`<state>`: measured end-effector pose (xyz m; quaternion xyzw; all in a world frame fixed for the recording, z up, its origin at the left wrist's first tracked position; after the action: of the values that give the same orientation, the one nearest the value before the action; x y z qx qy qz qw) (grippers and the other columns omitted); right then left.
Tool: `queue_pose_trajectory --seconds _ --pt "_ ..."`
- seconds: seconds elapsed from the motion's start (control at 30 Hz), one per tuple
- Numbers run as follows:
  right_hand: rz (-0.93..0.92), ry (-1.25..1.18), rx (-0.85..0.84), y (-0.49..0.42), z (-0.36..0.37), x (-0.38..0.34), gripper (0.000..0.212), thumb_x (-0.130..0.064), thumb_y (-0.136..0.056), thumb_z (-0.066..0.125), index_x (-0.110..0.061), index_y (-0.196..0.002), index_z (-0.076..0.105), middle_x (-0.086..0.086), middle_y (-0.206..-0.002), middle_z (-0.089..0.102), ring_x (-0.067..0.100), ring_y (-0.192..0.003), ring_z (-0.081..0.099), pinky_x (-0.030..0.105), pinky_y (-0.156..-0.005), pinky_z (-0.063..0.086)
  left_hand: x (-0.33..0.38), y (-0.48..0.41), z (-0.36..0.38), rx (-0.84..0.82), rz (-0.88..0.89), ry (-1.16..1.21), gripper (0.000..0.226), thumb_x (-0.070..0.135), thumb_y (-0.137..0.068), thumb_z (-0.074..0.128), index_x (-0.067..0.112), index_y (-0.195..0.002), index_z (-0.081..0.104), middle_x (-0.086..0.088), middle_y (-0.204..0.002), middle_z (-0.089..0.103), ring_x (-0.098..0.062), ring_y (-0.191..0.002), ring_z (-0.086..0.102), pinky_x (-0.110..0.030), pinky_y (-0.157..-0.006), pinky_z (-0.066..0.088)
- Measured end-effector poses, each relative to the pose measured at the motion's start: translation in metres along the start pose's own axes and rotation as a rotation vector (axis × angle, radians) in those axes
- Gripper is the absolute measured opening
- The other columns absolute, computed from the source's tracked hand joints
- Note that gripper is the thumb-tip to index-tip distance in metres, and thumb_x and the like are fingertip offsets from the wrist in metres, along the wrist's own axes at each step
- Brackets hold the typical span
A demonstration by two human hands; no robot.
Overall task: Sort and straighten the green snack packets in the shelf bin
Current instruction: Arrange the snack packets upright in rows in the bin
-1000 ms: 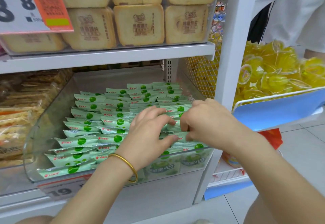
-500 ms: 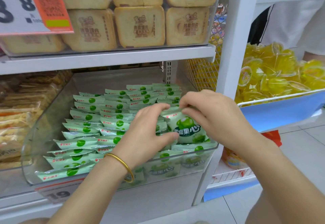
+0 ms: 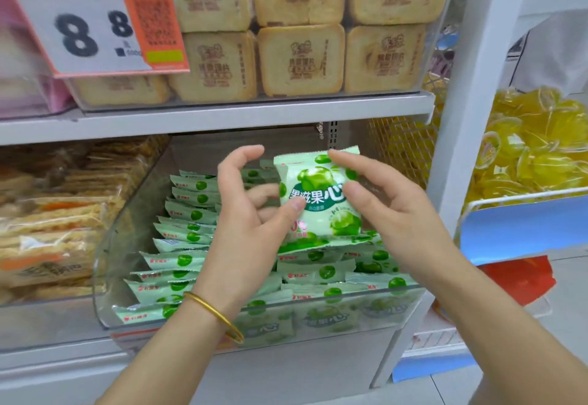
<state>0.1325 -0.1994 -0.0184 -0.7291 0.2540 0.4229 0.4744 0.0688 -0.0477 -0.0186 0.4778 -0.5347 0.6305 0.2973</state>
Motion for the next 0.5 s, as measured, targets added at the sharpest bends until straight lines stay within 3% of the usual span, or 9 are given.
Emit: queue_pose_trajectory --seconds 0.17,0.27,0.4,0.5 --pt "0.085 -0.137 -0.011 -0.006 0.009 0.013 0.033 -0.023 -0.091 0.052 -0.032 -0.121 0.061 -0.005 -0.122 0.063 0.017 -0.102 0.063 0.024 -0.070 0.049 -0.003 0.006 -0.004 -0.208 -0.020 -0.087 0.064 0.013 -0.075 0.069 0.043 -0.125 0.042 0.006 -0.128 0.054 -0.013 -0.094 0.067 -0.030 -0.083 0.055" --pt "0.094 -0.212 0.004 -0.006 0.014 0.014 0.031 -0.009 -0.097 0.048 -0.026 -0.120 0.061 -0.005 -0.115 0.066 0.007 -0.095 0.064 0.017 -0.069 0.048 -0.006 0.009 -0.009 -0.247 -0.035 -0.101 0.072 0.013 -0.070 0.069 0.050 -0.125 0.040 0.011 -0.133 0.050 -0.013 -0.095 0.066 -0.028 -0.084 0.053" --pt "0.096 -0.258 0.009 -0.008 0.020 0.015 0.033 -0.006 -0.097 0.045 -0.025 -0.118 0.061 0.000 -0.119 0.065 0.016 -0.108 0.063 0.030 -0.084 0.053 -0.006 0.010 -0.014 -0.268 -0.042 -0.097 0.076 0.010 -0.069 0.069 0.051 -0.125 0.038 0.008 -0.137 0.046 -0.015 -0.095 0.066 -0.030 -0.088 0.053" --pt "0.107 -0.291 0.016 -0.009 0.023 0.015 0.032 -0.005 -0.097 0.045 -0.023 -0.118 0.061 0.001 -0.120 0.065 0.017 -0.109 0.063 0.032 -0.086 0.053 -0.004 0.010 -0.015 -0.277 -0.038 -0.098 0.078 0.008 -0.069 0.068 0.051 -0.125 0.037 0.006 -0.138 0.045 -0.016 -0.097 0.066 -0.035 -0.092 0.052"
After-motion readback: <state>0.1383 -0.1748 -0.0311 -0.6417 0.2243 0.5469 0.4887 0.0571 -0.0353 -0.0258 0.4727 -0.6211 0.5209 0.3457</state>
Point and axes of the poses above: each hand's wrist, its own y-axis away from the middle knuckle, its own z-axis out of the palm, x = y × z, the point moved 5 cm from there along -y, towards the middle knuckle
